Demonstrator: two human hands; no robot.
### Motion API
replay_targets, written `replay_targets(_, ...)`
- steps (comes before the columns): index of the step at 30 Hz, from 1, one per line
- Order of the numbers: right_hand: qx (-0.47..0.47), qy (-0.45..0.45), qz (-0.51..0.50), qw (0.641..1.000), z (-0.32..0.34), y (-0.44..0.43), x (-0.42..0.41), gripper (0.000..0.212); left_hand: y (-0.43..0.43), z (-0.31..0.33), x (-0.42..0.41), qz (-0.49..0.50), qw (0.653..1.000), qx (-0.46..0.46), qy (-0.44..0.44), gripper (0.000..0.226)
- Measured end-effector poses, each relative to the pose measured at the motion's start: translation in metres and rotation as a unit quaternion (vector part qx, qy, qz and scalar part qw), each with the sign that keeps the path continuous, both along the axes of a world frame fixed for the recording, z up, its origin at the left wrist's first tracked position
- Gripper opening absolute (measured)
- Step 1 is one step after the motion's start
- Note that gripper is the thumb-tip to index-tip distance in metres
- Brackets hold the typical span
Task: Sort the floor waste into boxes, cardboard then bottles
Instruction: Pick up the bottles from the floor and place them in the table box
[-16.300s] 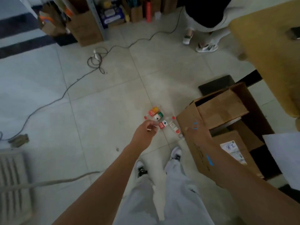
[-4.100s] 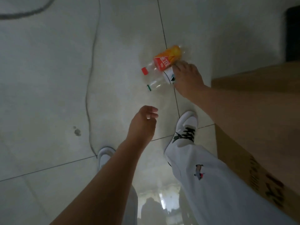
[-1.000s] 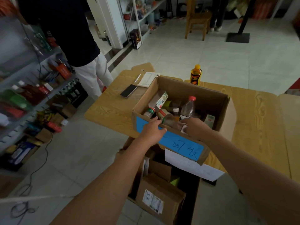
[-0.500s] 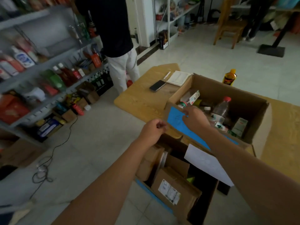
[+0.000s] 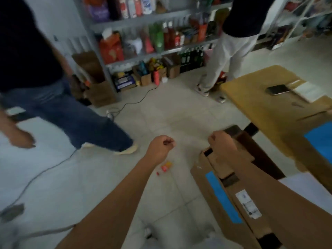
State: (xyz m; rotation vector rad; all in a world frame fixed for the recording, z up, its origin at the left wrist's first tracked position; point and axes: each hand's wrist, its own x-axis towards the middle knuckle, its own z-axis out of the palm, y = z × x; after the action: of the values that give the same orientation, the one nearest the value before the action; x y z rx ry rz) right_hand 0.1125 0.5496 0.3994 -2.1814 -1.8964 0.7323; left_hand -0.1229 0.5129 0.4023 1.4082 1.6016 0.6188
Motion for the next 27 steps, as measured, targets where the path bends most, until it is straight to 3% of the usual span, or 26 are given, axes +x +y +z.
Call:
replay_targets(5, -0.077, -0.045, 0.086, 0.992, -0.04, 0.002, -0.078, 0.028, -0.02, -0.027, -0.073, 0.084, 0.995, -0.055, -0.022, 0.015)
replay_targets(11, -0.131, -0.058, 0.147, 0.979, -0.081, 0.018, -0.121, 0.024, -0.031, -0.054, -0.097, 0.13, 0.983, -0.121, -0.037, 0.014)
replay_targets(14, -0.154, -0.048, 0.201, 0.966, -0.131, 0.027, -0.139, 0.028, -0.035, -0.09, -0.108, 0.188, 0.968, -0.157, -0.048, 0.003)
replay_targets(15, -0.17, -0.046, 0.211, 0.961, -0.144, 0.029, -0.144, 0.026, -0.036, -0.103, -0.11, 0.214, 0.962, -0.16, -0.049, 0.01)
replay_targets(17, -0.199, -0.058, 0.238, 0.949, -0.185, 0.036, -0.152, 0.01, -0.037, -0.142, -0.111, 0.264, 0.947, -0.171, -0.061, 0.019)
replay_targets(20, -0.238, -0.086, 0.26, 0.932, -0.255, 0.047, -0.158, 0.03, -0.044, -0.211, -0.105, 0.303, 0.921, -0.217, -0.109, 0.015)
replay_targets(27, -0.241, -0.168, 0.32, 0.901, -0.467, 0.089, -0.155, 0.046, -0.056, -0.419, -0.079, 0.36, 0.869, -0.287, -0.181, 0.023)
